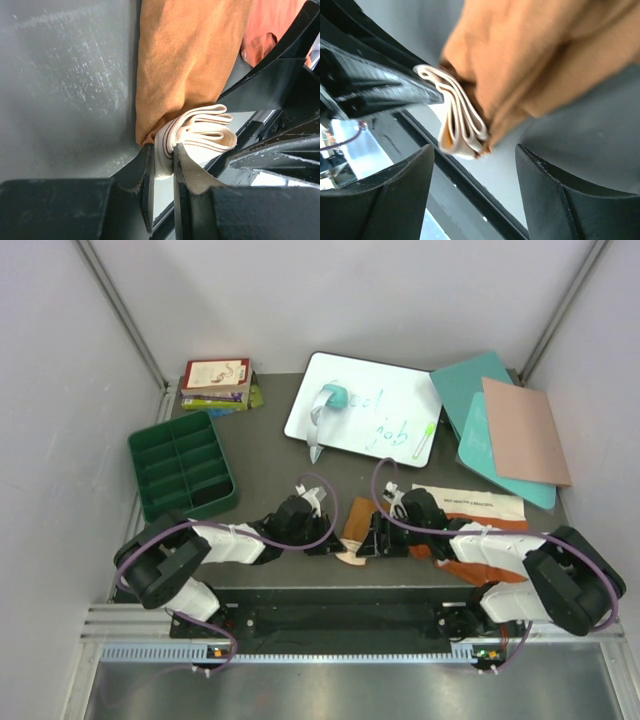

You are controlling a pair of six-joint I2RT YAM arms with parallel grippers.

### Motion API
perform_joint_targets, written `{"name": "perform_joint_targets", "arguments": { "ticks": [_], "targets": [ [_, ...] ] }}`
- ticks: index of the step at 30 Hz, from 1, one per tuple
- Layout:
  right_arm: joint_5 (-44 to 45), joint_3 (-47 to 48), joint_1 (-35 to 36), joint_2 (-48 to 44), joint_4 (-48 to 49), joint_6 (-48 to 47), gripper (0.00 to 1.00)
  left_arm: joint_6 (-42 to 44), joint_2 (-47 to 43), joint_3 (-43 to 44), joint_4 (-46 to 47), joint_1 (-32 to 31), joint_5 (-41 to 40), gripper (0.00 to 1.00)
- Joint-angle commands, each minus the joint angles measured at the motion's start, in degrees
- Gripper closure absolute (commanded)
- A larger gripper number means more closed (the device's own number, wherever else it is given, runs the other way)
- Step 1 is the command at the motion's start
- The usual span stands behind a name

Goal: Roll the underwear
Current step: Roll the underwear to the corner of the board.

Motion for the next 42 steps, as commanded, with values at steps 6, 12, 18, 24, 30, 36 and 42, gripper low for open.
{"name": "perform_joint_targets", "arguments": {
  "ticks": [6, 12, 18, 24, 30, 36, 42],
  "targets": [
    [-0.52, -2.59, -0.41, 7.23, 9.78, 1.34, 0.42, -4.53, 2.6, -0.44, -0.3, -1.9, -5.26, 0.93],
    [2.46, -1.27, -0.49, 11.45, 6.8, 1.08, 0.8, -6.04, 2.25, -0.53, 3.66, -2.87, -6.05, 0.81],
    [5.37, 0.84, -1.37, 11.98, 0.21, -0.68, 1.0, -3.4, -3.98, -2.11, -0.81, -2.96, -10.0, 0.47],
    [-6.81, 2.68, -3.57, 16.09, 0.2, -5.16, 1.0, -0.5, -8.21, -5.01, 0.48, -2.79, -10.89, 0.38],
    [-12.56, 3.83, -3.48, 20.58, 1.6, -6.04, 1.0, -0.5, -6.63, -6.86, 7.77, -2.79, -9.48, 0.38],
    [-16.25, 4.62, -3.48, 22.7, 2.31, -7.01, 1.0, -0.59, -3.91, -8.7, 13.58, -2.87, -9.13, 0.41],
    [-16.34, 5.23, -3.48, 22.79, 1.34, -7.28, 1.0, -0.85, 0.48, -8.88, 17.89, -2.87, -8.08, 0.58]
  ]
}}
